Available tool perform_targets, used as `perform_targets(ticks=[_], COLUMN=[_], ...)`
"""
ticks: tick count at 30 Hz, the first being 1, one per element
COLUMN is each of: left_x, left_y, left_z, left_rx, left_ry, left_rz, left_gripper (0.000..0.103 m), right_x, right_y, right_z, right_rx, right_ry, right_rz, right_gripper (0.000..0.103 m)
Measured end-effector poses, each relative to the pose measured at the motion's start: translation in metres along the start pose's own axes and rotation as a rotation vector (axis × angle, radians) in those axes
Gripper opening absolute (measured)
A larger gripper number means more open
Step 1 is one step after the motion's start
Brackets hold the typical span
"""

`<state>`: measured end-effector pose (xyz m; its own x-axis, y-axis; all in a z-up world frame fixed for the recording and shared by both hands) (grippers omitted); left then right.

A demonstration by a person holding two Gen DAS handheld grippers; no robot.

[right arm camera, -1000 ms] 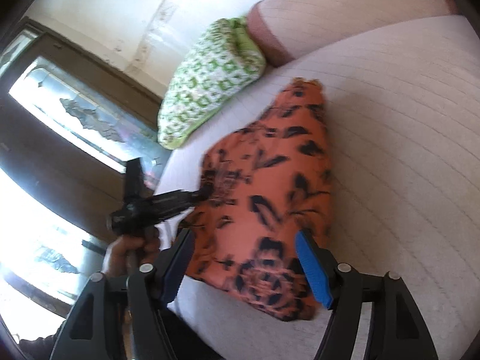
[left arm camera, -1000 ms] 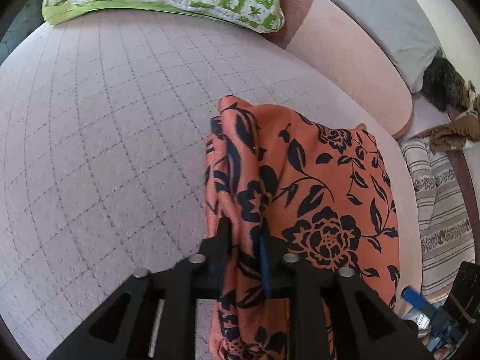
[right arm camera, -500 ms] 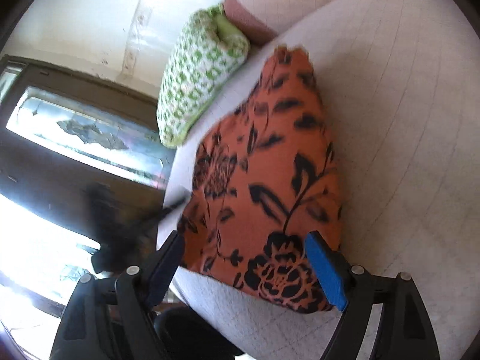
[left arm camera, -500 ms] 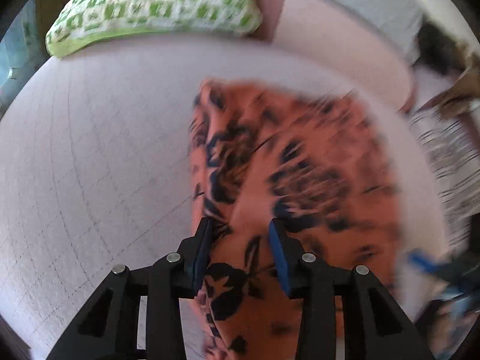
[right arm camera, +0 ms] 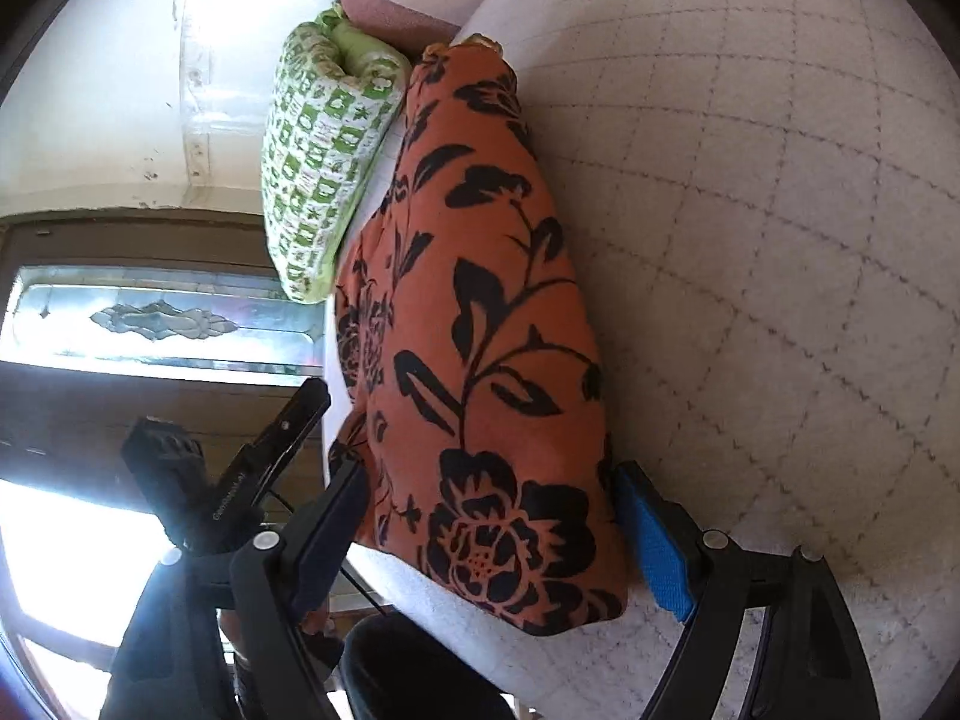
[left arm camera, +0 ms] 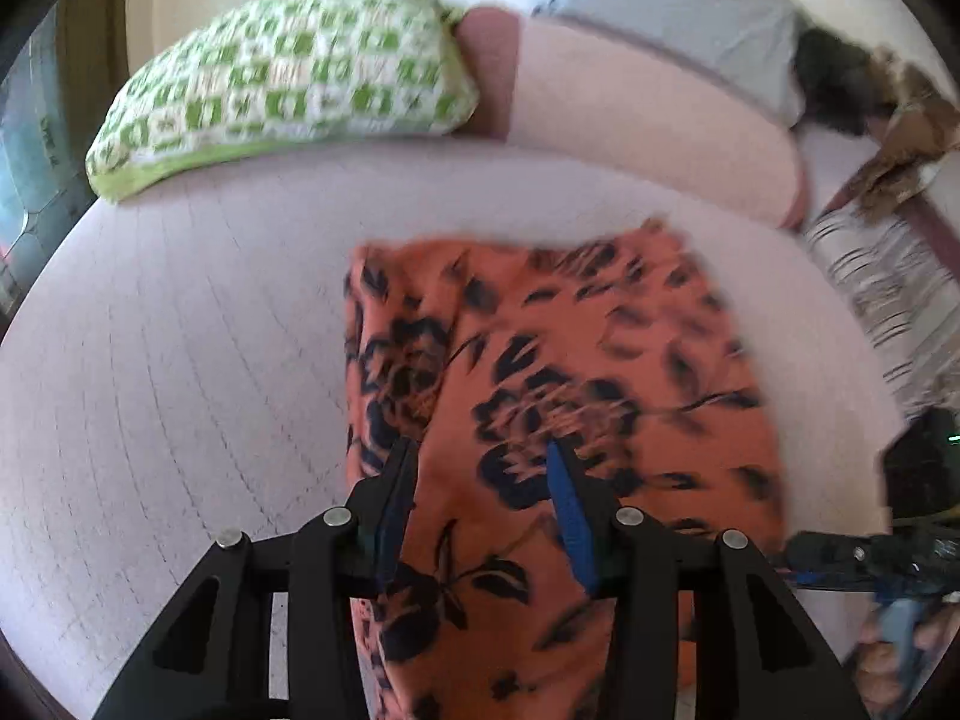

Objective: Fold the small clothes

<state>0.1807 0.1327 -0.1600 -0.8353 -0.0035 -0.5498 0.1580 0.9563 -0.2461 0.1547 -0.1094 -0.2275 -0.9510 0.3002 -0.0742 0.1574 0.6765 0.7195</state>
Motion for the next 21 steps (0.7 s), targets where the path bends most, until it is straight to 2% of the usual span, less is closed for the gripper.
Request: perform_targets(ticks=[1,2,5,7,8,9,10,11,13,14,15,19,20,21], left_x=[0.005,0.009,0.011,0.011,0.012,0.012,0.012,0.011,0.012,0.014,0.017,0.017,0.017,0.016], left_y=[0.007,0.012,0.009,0.013,0.013,0.013,0.012,0.013,0.014,0.013,0.01,0.009,0.01,0.012], left_z=[0.014,0.022,0.022,0.024,0.026,0.026,0.028,0.028,0.027,0.026,0.023,0.022,0.022,0.023], left_rx=[-0.038,-0.059,-0.092,-0.081,-0.077,-0.08,-0.081,-0.078,-0.068,-0.066,-0.068,-0.061,-0.054,-0.051], left_ry=[0.03,0.023,-0.005,-0.017,-0.022,-0.027,-0.029,-0.033,-0.046,-0.051,-0.054,-0.058,-0.059,-0.059], left_rz=[-0.002,0.009,0.064,0.057,0.054,0.061,0.067,0.07,0.069,0.067,0.068,0.071,0.067,0.064], left_gripper=[0.045,0.044,0.043,0.043,0.043,0.043,0.043,0.043,0.043,0.043,0.043,0.043,0.043,0.043], right_x=[0.001,0.003,0.007,0.01,0.008,0.007,0.007,0.007,-0.002,-0.011,-0.021,-0.059,-0.061,-0.06], right_y=[-0.005,-0.009,0.0,0.004,-0.002,-0.006,-0.004,0.0,0.013,0.018,0.02,0.02,0.023,0.023], right_z=[0.005,0.008,0.0,0.001,0.01,0.008,0.003,-0.003,-0.025,-0.032,-0.031,0.003,0.011,0.022], right_rx=[0.043,0.067,0.108,0.149,0.144,0.093,0.066,0.058,0.069,0.077,0.077,0.041,0.014,0.048], right_ry=[0.014,0.014,-0.027,-0.037,-0.007,-0.002,-0.002,-0.012,-0.101,-0.14,-0.144,-0.09,-0.055,-0.022], right_rz=[-0.001,-0.007,-0.041,-0.09,-0.064,-0.019,-0.007,-0.022,-0.081,-0.1,-0.097,-0.045,-0.048,-0.056], right_gripper=[0.049,0.032,0.024,0.023,0.027,0.031,0.043,0.065,0.078,0.079,0.08,0.08,0.062,0.046])
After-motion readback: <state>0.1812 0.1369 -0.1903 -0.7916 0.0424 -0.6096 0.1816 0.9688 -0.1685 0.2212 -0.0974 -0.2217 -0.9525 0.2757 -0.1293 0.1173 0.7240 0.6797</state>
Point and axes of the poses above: each gripper's, at about its wrist camera, not at the fingertips, and z roughly the way its jaws point, y to its left, x to its underside, the point moved 6 cm from there along z, roughly the way its jaws point, and after that the axes turned 8 degrees about x, right-handed, at the moved point
